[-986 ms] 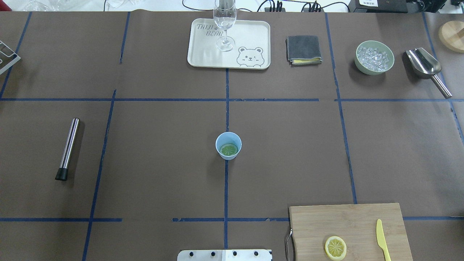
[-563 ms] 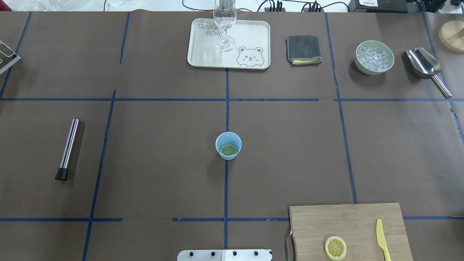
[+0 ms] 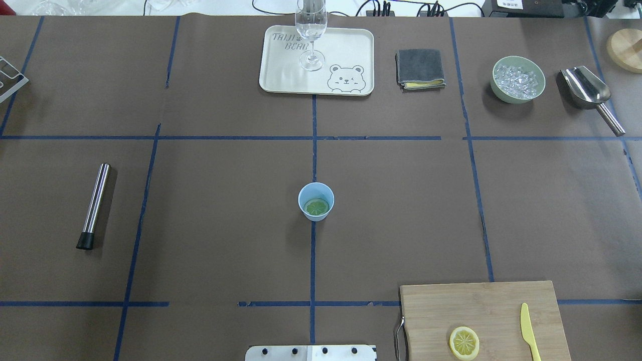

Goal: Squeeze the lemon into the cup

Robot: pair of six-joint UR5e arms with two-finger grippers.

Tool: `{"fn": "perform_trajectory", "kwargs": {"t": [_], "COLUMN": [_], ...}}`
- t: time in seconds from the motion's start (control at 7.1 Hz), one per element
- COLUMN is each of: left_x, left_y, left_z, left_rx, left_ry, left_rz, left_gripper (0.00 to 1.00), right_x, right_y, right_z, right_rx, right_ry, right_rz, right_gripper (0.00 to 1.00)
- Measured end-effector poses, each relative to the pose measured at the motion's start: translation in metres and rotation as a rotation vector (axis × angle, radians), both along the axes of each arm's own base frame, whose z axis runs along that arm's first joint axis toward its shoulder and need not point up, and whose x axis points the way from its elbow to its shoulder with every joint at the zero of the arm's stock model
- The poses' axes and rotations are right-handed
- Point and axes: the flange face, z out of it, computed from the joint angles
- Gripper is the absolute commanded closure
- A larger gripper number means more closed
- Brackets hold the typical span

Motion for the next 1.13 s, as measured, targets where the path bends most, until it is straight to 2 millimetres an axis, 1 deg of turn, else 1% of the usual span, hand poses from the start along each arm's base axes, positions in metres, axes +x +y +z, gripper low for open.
{"fn": "perform_trajectory", "kwargs": {"t": [0.28, 0.56, 0.85, 1.13], "left_x": [0.005, 0.013, 0.016, 0.018], "left_y": [-0.002, -0.011, -0.010, -0.006], "left_z": [0.003, 0.001, 0.006, 0.015], "left_rx": [-0.017, -0.108, -0.190, -0.175], "left_ry": [-0.012, -0.009, 0.000, 0.000], "left_rz": [0.015, 0.026, 0.000, 0.037], "left_gripper": [0.00, 0.00, 0.00, 0.00], "right_x": [-0.003, -0.004, -0.005, -0.005], "right_y": [-0.004, -0.003, -0.001, -0.002], "right_z": [-0.004, -0.005, -0.004, -0.005], "right_rx": [0.021, 0.028, 0.024, 0.028], "right_ry": [0.026, 0.028, 0.019, 0.016], "right_rz": [-0.011, -0.016, -0.018, -0.019], "right_gripper": [0.00, 0.00, 0.00, 0.00]}}
